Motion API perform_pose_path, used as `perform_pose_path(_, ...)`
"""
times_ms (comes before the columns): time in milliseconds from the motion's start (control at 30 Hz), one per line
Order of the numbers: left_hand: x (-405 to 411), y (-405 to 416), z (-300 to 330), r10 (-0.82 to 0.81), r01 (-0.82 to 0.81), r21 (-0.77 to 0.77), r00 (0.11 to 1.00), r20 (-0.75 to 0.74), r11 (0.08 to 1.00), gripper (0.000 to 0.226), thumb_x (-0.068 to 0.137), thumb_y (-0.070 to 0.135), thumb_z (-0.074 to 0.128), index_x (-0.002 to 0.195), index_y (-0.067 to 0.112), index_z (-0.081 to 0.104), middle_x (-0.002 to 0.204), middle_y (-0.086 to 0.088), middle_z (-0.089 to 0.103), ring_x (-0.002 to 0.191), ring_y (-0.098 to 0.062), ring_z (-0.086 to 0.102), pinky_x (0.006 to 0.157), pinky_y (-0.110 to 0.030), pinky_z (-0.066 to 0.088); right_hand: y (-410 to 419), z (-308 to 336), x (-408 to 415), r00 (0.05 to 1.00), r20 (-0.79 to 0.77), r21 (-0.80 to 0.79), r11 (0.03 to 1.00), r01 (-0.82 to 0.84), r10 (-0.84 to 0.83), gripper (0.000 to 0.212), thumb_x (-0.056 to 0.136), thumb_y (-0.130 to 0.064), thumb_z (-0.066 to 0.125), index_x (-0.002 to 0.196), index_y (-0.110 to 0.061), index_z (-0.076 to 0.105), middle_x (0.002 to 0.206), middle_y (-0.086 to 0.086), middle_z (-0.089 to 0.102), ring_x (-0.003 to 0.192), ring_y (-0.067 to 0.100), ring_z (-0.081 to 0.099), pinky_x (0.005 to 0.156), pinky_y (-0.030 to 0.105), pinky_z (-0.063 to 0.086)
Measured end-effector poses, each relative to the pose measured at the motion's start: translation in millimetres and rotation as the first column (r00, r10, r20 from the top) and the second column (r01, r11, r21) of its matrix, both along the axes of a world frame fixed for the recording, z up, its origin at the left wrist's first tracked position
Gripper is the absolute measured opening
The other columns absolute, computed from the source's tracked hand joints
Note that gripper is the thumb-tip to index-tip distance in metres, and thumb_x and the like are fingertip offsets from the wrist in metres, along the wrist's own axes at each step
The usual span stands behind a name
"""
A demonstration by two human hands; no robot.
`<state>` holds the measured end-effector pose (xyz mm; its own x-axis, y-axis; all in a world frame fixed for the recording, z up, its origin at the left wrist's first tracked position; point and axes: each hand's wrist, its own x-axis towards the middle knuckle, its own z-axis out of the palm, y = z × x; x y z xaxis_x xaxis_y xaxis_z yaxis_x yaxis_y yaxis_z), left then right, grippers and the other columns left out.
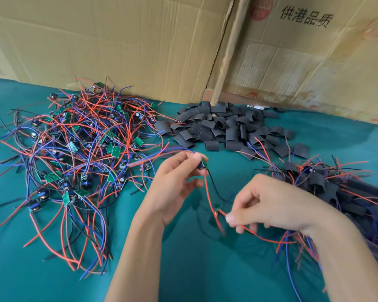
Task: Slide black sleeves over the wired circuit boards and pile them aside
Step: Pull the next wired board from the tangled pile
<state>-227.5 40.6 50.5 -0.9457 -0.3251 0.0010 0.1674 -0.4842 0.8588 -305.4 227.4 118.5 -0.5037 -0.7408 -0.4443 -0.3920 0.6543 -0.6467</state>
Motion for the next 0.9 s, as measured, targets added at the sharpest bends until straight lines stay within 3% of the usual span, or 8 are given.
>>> perform_pose_path(100,1.8,-5.9,0.7,0.0,0.01,0.119,0.996,-0.085,0.993,0.019,0.08,0.023,0.071,0.089,0.014,0.058,0.096,-0.009,0.074,0.086,-0.018,0.074,0.065,-0.019,0.055,0.8,12.1,-11.5,0.991,-0.128,0.108,0.994,-0.023,0.037,0.019,0.087,-0.045,0.076,0.077,-0.029,0.079,0.075,-0.008,0.077,0.063,0.008,0.068,0.051,0.014,0.042)
perform_pose_path(233,1.4,-8.2,1.9,0.063,-0.049,0.19,0.996,-0.067,0.981,0.028,0.081,0.014,0.075,0.083,0.018,0.048,0.08,-0.007,0.072,0.058,-0.012,0.065,0.045,-0.014,0.044,-33.1,13.5,-30.9,0.886,-0.367,-0.261,0.946,0.193,-0.282,0.009,0.077,-0.042,0.075,0.08,-0.033,0.076,0.067,-0.013,0.074,0.06,0.002,0.067,0.061,0.022,0.048)
perform_pose_path(300,1.5,-8.8,2.7,0.112,-0.11,0.109,0.994,-0.01,0.988,0.025,0.078,0.019,0.075,0.079,0.017,0.05,0.073,-0.003,0.068,0.05,-0.011,0.058,0.039,-0.013,0.036,-64.0,0.3,-32.4,0.838,-0.445,-0.289,0.937,0.199,-0.315,0.012,0.08,-0.039,0.08,0.087,-0.03,0.076,0.077,-0.014,0.075,0.075,0.004,0.068,0.069,0.022,0.047)
perform_pose_path(433,-0.5,-8.1,-2.0,0.145,-0.133,-0.099,0.982,0.123,0.986,0.006,0.094,0.012,0.064,0.093,0.008,0.06,0.069,-0.004,0.062,0.043,-0.014,0.056,0.031,-0.016,0.027,-107.2,-39.1,-27.7,0.849,-0.47,-0.139,0.97,0.199,-0.241,0.052,0.084,-0.032,0.076,0.133,-0.025,0.062,0.129,0.002,0.062,0.121,0.026,0.058,0.099,0.038,0.048)
perform_pose_path(533,-3.9,-4.6,-5.4,0.195,-0.163,-0.188,0.966,0.17,0.969,0.014,0.101,0.012,0.054,0.095,0.003,0.063,0.063,-0.004,0.059,0.04,-0.016,0.056,0.029,-0.016,0.024,-112.7,-54.4,-26.9,0.812,-0.507,-0.166,0.957,0.238,-0.289,0.037,0.083,-0.027,0.076,0.119,-0.024,0.069,0.126,0.004,0.06,0.119,0.03,0.059,0.095,0.041,0.051)
perform_pose_path(600,-6.2,-1.6,-6.9,0.25,-0.195,-0.287,0.954,0.166,0.938,0.023,0.105,0.015,0.048,0.091,0.005,0.063,0.058,-0.002,0.059,0.038,-0.017,0.057,0.03,-0.016,0.025,-108.6,-57.0,-27.0,0.812,-0.477,-0.238,0.939,0.248,-0.335,0.024,0.081,-0.03,0.079,0.101,-0.025,0.068,0.116,0.002,0.061,0.11,0.026,0.061,0.092,0.04,0.052)
perform_pose_path(767,-12.4,4.3,-14.6,0.406,-0.291,-0.469,0.899,0.163,0.834,0.021,0.104,0.016,0.05,0.086,0.008,0.058,0.069,-0.003,0.065,0.045,-0.027,0.066,0.033,-0.017,0.03,-75.0,-55.7,-16.6,0.828,-0.212,-0.505,0.783,0.362,-0.52,0.035,0.067,-0.023,0.089,0.087,-0.037,0.064,0.089,-0.012,0.07,0.07,0.009,0.064,0.069,0.019,0.05)
perform_pose_path(900,-15.5,10.9,-17.6,0.452,-0.282,-0.649,0.886,0.107,0.706,0.021,0.101,0.019,0.057,0.08,0.019,0.058,0.07,0.002,0.067,0.05,-0.023,0.068,0.043,-0.025,0.041,-57.3,-65.2,4.4,0.824,0.02,-0.625,0.636,0.452,-0.566,0.045,0.055,-0.019,0.085,0.093,-0.037,0.069,0.087,-0.013,0.073,0.06,0.012,0.063,0.069,0.037,0.057)
